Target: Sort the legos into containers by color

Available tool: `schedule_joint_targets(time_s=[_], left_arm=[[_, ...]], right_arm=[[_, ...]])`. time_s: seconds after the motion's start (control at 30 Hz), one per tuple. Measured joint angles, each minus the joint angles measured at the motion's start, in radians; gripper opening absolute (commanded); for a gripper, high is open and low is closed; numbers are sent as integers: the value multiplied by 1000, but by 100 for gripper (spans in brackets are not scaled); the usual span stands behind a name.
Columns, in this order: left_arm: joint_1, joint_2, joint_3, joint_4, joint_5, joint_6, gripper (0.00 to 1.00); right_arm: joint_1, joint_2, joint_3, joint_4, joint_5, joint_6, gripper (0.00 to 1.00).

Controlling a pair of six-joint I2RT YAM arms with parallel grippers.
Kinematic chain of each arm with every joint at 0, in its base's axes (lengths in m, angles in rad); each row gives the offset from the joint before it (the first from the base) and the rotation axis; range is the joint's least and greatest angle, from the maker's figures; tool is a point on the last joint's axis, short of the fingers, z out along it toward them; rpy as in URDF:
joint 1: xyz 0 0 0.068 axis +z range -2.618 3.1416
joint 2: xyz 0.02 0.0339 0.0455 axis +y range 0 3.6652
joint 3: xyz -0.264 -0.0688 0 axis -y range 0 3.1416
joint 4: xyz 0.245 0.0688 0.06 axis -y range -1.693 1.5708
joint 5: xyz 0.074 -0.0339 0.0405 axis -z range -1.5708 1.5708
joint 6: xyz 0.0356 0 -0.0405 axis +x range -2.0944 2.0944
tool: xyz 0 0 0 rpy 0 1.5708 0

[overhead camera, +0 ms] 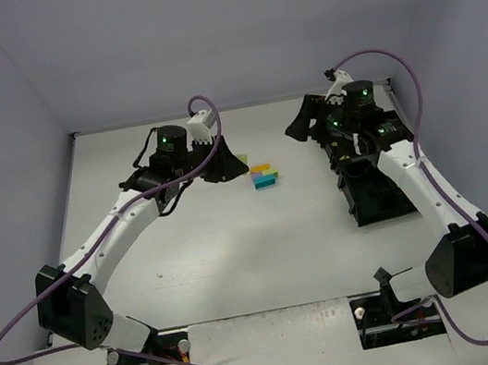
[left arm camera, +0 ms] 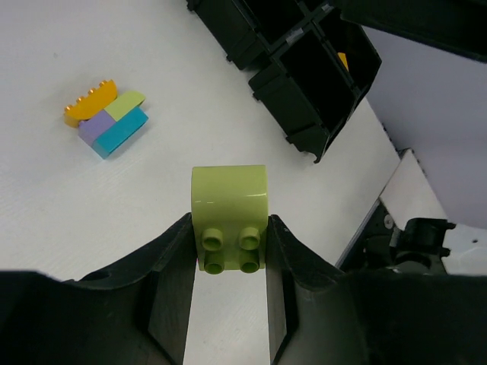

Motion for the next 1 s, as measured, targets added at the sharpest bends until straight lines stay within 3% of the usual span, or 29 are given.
schedule_joint_targets(time_s=[0.5,0.77,1.0], left_arm=[[-66,-105,-139,147,-153,533,3],[-76,-105,-165,203,-166,685,3],[-78,-105,-165,224,-153,726,3]], right_arm=[[230,136,171,15,-227,108,64],[289,169,176,15,-255,110,62],[317,196,176,16,-238,96,60]])
